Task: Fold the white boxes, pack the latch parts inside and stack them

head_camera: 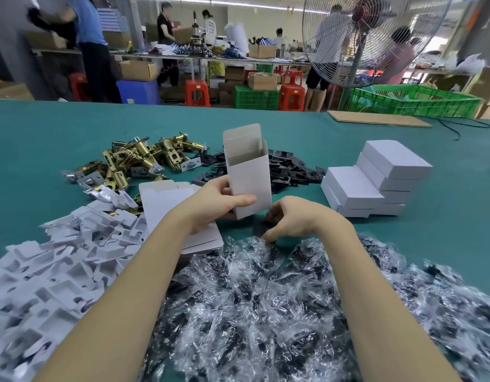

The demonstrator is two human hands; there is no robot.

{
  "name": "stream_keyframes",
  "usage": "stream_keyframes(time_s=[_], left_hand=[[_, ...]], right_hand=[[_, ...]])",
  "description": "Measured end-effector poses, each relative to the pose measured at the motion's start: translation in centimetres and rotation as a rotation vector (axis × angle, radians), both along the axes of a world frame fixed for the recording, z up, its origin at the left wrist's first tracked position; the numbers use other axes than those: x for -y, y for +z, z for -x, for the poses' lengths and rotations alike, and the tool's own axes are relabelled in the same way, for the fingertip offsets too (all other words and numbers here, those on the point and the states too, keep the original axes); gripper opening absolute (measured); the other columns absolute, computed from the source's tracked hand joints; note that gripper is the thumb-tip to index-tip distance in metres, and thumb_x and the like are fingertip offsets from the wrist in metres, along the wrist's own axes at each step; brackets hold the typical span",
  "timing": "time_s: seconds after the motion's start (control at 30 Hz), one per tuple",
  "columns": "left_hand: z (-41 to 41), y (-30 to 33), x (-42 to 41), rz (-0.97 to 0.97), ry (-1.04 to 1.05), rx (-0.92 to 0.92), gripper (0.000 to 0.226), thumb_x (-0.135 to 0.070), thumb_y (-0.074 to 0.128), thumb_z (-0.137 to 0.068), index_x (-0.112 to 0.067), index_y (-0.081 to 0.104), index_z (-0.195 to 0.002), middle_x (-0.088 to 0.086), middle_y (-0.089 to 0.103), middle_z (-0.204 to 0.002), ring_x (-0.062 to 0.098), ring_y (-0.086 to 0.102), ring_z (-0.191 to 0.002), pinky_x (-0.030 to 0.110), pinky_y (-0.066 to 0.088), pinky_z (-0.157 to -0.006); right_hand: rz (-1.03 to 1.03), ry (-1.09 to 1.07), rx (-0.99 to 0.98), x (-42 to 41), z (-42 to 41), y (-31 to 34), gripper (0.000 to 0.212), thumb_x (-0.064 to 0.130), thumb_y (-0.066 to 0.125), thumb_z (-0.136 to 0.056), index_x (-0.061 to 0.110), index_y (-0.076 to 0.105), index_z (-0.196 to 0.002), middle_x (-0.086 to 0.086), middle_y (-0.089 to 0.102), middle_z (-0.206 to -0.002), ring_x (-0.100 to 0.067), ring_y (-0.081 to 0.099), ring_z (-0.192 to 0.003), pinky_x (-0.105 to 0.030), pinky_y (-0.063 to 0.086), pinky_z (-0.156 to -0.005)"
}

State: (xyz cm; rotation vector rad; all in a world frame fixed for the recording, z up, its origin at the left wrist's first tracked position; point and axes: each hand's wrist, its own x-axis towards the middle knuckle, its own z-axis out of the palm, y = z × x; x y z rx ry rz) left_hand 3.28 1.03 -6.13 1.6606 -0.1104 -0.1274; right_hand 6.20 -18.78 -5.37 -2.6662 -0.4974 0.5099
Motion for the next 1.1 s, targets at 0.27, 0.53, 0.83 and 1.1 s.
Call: stream_keyframes(time_s=[0.27,0.53,0.83,1.1], left_hand=[[0.1,0.1,0.0,0.005,0.006,-0.011,0.031,-0.016,0.078,-0.089,-0.03,0.062,-0.111,0.0,0.073,-0.111,0.012,0.072,-0.097,0.024,0.061,-0.072],[0.1,0.3,-0.2,0.053,0.019,-0.03,0.029,-0.015,0.075,-0.091,-0.03,0.061,-0.111,0.004,0.07,-0.115,0.015,0.072,-0.098,0.027,0.062,-0.072],[-0.1,0.1,-0.2,0.018,0.01,-0.049,0.031,-0.017,0.076,-0.09,-0.028,0.062,-0.116,0.003,0.073,-0.115,0.014,0.073,-0.098,0.027,0.062,-0.074],[0.2,1.0,-0.8,0.136,-0.082,-0.167,0.04,-0.02,0.079,-0.085,-0.017,0.063,-0.122,0.011,0.074,-0.119,0.034,0.073,-0.105,0.035,0.062,-0.074]], right_hand=[[0.093,-0.032,0.012,-0.3,0.5,0.8,0.047,0.039,0.086,-0.07,0.017,0.071,-0.109,0.002,0.069,-0.098,-0.018,0.066,-0.089,-0.035,0.058,-0.082],[-0.154,-0.139,0.069,1.9,0.3,1.6,0.017,0.03,0.086,-0.077,0.038,0.073,-0.083,0.015,0.068,-0.096,-0.01,0.061,-0.098,-0.024,0.043,-0.069],[-0.325,-0.238,-0.146,5.2,0.6,2.2,0.014,0.017,0.067,-0.094,0.026,0.078,-0.096,0.005,0.073,-0.091,-0.006,0.06,-0.059,-0.018,0.048,-0.052],[-0.415,-0.342,0.146,5.3,0.5,2.0,0.016,0.006,0.071,-0.09,0.021,0.075,-0.095,-0.007,0.078,-0.083,-0.012,0.067,-0.059,-0.03,0.063,-0.066]])
